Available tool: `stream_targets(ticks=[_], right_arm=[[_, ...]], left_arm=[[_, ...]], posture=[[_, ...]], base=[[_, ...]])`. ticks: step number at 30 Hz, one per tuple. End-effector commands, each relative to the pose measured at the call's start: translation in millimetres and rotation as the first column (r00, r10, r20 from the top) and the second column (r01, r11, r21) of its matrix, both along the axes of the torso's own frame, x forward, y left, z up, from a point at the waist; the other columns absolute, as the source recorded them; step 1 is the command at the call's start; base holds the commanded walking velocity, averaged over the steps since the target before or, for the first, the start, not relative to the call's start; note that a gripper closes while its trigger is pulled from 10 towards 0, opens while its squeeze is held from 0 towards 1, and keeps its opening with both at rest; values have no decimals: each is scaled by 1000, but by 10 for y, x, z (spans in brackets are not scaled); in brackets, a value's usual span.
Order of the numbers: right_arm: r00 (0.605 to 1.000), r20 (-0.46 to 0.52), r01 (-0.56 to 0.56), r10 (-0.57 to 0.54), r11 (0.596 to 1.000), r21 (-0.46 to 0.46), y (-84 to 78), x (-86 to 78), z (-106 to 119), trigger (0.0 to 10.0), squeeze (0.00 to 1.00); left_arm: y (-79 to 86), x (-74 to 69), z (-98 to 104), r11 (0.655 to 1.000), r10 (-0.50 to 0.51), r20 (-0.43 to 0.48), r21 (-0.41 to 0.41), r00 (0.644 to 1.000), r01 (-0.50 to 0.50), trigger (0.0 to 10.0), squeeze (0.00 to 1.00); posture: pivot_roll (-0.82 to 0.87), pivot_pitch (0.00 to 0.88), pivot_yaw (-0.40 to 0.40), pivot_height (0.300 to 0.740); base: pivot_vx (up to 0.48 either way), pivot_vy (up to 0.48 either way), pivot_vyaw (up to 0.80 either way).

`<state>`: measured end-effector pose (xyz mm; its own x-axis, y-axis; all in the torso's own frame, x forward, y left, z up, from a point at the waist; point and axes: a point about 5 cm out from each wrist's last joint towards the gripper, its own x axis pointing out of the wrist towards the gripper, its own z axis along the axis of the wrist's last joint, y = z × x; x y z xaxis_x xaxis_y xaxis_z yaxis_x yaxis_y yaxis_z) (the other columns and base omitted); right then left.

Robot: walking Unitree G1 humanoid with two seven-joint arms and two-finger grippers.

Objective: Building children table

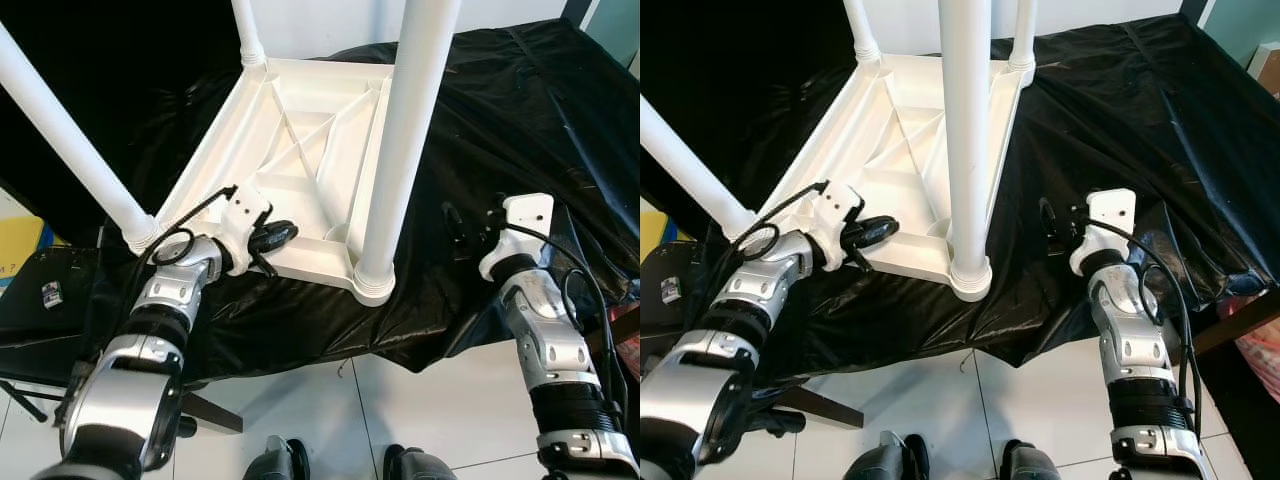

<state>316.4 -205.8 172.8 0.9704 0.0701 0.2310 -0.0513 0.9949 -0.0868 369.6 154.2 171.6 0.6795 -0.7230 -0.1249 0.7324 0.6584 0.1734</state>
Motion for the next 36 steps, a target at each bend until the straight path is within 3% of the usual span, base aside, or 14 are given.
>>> stream_targets(ticks=[1, 3, 4, 7, 8, 9, 15, 16, 17, 20, 25, 28, 29, 36], right_arm=[[1000, 1, -12, 12, 1000, 8, 2, -59, -20, 10000, 0], [1000, -4, -26, 26, 1000, 6, 8, -95, -33, 10000, 0], [999, -10, -48, 48, 999, 4, 19, -137, -44, 10000, 0], [991, -32, -130, 130, 992, 3, 64, -231, -68, 10000, 0], [985, -40, -169, 169, 986, 9, 82, -270, -76, 10000, 824], [974, -48, -222, 222, 975, 4, 105, -313, -78, 10000, 1000], [939, -80, -335, 334, 942, 4, 148, -389, -89, 10000, 1000], [910, -106, -405, 401, 914, -11, 169, -429, -91, 10000, 1000], [876, -137, -468, 462, 884, -16, 178, -462, -90, 10000, 0], [809, -198, -569, 554, 822, -24, 182, -505, -86, 10000, 0], [656, -319, -732, 684, 680, -49, 218, -547, -71, 10000, 0], [638, -335, -752, 694, 655, -76, 230, -534, -59, 10000, 0], [635, -328, -759, 700, 644, -96, 276, -461, -44, 10000, 0], [648, -303, -752, 699, 649, -112, 433, -327, -59, 10000, 0]], left_arm=[[76, -55, 9, 1000, -16, -5, -21, 1000, 16, 10000, 1000], [102, -95, 30, 999, -5, 12, -39, 1000, 6, 10000, 1000], [129, -144, 47, 998, 9, 29, -57, 1000, -7, 10000, 0], [189, -277, 57, 996, 47, 59, -83, 997, -42, 10000, 0], [215, -330, 58, 995, 61, 76, -82, 995, -55, 10000, 0], [244, -373, 61, 993, 84, 91, -85, 992, -76, 10000, 0], [260, -456, 80, 988, 120, 101, -106, 988, -109, 10000, 0], [261, -506, 86, 985, 124, 78, -132, 989, -113, 10000, 0], [272, -564, 102, 986, 130, 90, -115, 987, -119, 10000, 0], [287, -639, 112, 986, 137, 79, -109, 987, -128, 10000, 0], [90, -730, 184, 988, 115, 89, -110, 989, -105, 10000, 0], [18, -746, 198, 989, 107, 100, -113, 989, -95, 10000, 0], [-130, -758, 182, 989, 81, 81, -132, 993, -69, 10000, 0], [-412, -832, 113, 991, -5, 59, -133, 998, 13, 10000, 0]], posture=[[-70, 128, 58, 740], [-73, 120, 53, 740], [-76, 116, 50, 740], [-78, 108, 46, 740], [-77, 104, 42, 740], [-73, 100, 38, 740], [-65, 94, 29, 740], [-60, 88, 26, 740], [-54, 85, 23, 740], [-40, 83, 17, 740], [-19, 69, 12, 740], [-12, 65, 12, 740], [-4, 61, 10, 740], [0, 62, 8, 740]], base=[[0, 0, 0], [0, 0, 0], [0, 0, 0], [0, 0, 0], [0, 0, 0], [0, 0, 0], [0, 0, 0], [0, 0, 0], [0, 0, 0], [0, 0, 0], [0, 0, 0], [0, 0, 0], [0, 0, 0], [0, 0, 0]])
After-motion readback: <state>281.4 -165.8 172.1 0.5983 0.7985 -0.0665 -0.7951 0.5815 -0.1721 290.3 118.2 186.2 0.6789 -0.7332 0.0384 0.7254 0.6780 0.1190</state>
